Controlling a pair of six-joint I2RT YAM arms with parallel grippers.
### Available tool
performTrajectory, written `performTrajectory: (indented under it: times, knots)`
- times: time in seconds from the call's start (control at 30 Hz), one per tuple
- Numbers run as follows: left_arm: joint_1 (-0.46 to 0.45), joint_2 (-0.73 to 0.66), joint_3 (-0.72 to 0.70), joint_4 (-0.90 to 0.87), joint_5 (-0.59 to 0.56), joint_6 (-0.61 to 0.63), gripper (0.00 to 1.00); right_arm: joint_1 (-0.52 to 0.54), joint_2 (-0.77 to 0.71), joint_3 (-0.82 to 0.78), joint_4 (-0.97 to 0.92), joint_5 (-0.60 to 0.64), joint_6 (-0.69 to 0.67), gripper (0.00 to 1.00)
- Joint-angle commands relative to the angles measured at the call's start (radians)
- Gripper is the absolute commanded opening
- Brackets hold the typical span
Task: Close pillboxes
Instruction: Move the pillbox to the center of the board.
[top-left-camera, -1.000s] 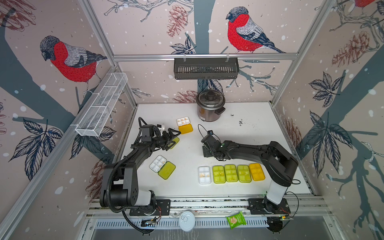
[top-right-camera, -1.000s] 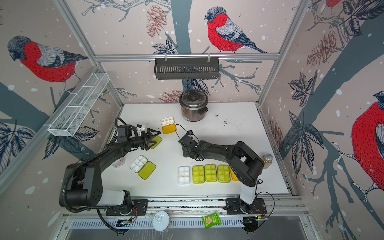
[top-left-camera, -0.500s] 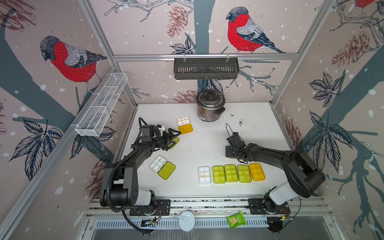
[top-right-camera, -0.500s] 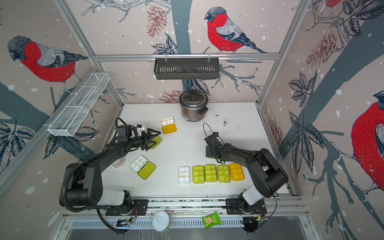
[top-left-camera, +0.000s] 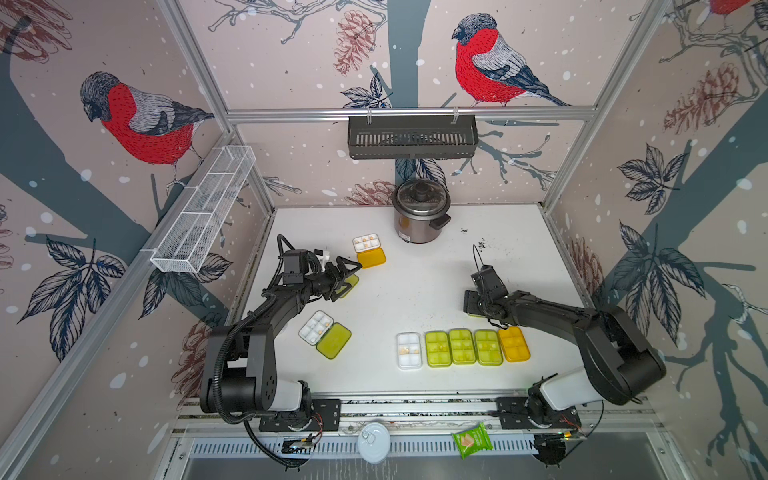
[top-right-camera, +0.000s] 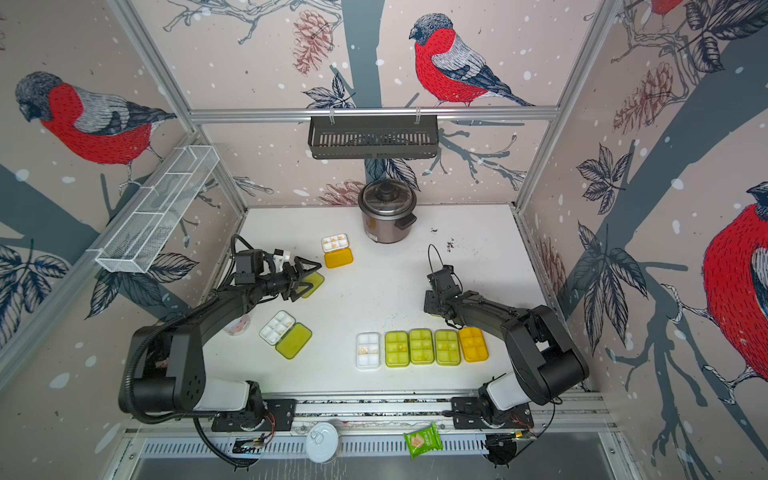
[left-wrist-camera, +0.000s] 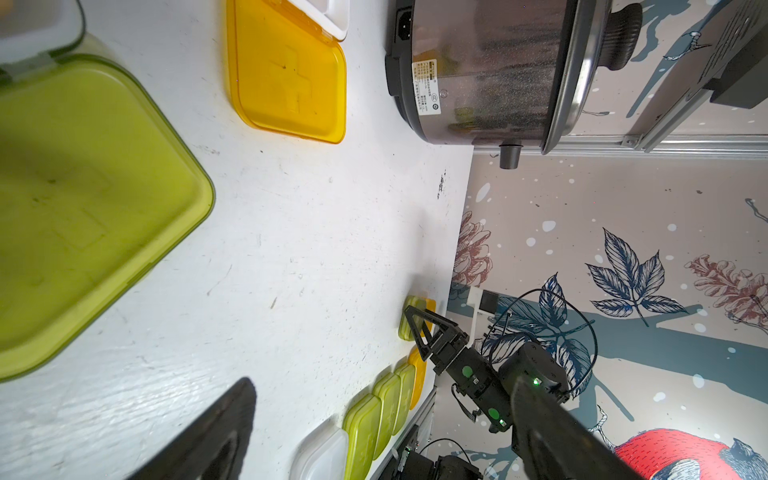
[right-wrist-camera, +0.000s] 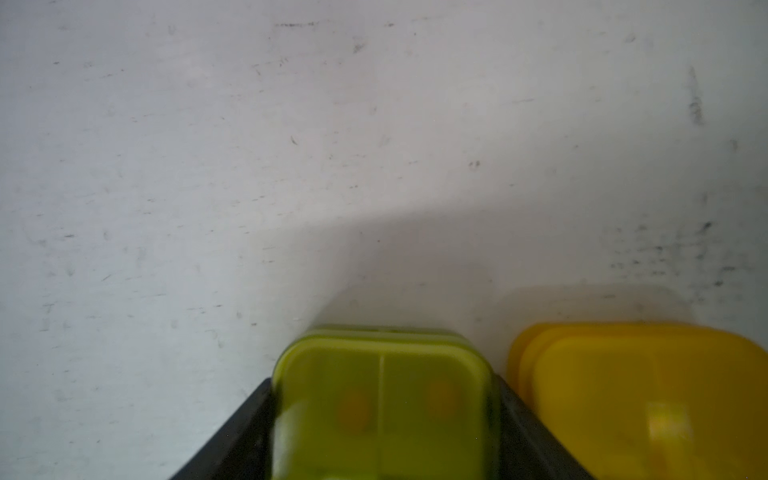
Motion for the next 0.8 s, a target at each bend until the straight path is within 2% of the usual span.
performTrajectory:
  times: [0.0, 0.47, 0.63, 0.77]
  knots:
    - [0.003, 0.000, 0.002, 0.028, 0.020, 0.001, 0.95, -0.005, -0.007, -0.008, -0.077, -0.013, -0.025, 0.73]
    - [0.003, 0.007, 0.022, 0.004, 0.015, 0.027, 0.95, -0.002, -0.016, -0.004, -0.116, -0.048, -0.045, 0.81]
    - [0.003, -0.002, 0.052, -0.023, 0.007, 0.063, 0.95, 0.012, -0.080, 0.013, -0.132, -0.061, -0.031, 0.86]
    - [0.002, -0.030, 0.086, -0.059, -0.060, 0.068, 0.95, 0.038, -0.150, 0.046, -0.143, -0.074, -0.026, 0.87]
